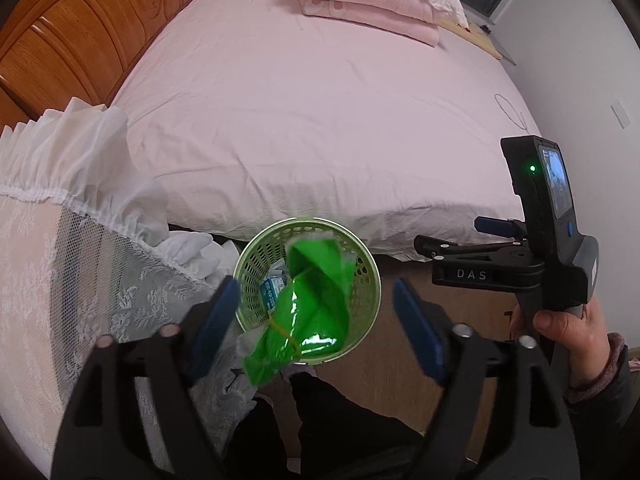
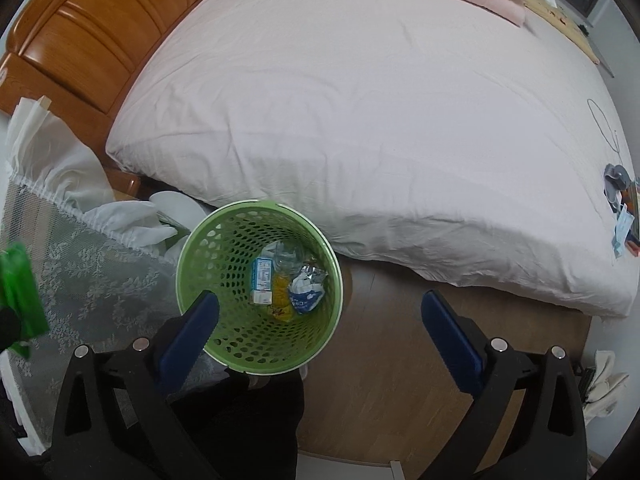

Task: Collect trash
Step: 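Move both tools back over the bed toward the crumpled paper and plastic bag, then grasp the crumpled paper with the left tool while the right tool grasps the clear plastic bag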

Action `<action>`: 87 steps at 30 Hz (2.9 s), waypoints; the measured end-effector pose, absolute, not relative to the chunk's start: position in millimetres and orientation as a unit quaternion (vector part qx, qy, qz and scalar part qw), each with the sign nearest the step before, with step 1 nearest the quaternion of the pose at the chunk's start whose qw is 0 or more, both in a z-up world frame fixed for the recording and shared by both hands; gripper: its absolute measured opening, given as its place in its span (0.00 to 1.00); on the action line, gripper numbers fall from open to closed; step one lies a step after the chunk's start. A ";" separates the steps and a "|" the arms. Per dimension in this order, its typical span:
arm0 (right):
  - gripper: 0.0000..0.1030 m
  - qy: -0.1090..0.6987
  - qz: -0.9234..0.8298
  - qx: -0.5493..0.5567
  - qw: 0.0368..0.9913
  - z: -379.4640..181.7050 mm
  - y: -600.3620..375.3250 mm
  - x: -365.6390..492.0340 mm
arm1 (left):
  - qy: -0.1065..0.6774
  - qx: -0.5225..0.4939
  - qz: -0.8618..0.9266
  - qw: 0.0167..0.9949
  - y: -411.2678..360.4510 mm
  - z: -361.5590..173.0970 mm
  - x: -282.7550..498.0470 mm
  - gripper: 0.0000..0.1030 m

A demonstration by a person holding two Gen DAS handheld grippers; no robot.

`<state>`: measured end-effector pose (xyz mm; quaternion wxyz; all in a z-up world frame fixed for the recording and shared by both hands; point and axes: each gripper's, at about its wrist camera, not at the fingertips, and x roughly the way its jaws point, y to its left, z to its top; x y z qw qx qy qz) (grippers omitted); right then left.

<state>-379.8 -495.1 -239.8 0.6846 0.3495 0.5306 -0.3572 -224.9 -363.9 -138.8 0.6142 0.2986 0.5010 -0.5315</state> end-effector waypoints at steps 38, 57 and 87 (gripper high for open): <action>0.97 0.467 -0.016 0.111 0.877 -79.2 -267.7 -70.4 | 0.447 0.066 -0.115 0.884 -32.1 -34.1 10.4 0.92; 0.97 0.504 0.065 0.037 0.860 -88.0 -131.3 143.5 | 0.506 -0.047 0.093 0.856 143.7 -118.6 276.2 0.92; 0.97 0.508 0.014 -0.006 0.861 -161.8 -129.5 366.6 | 0.490 -0.053 0.060 0.868 134.8 -117.3 307.9 0.38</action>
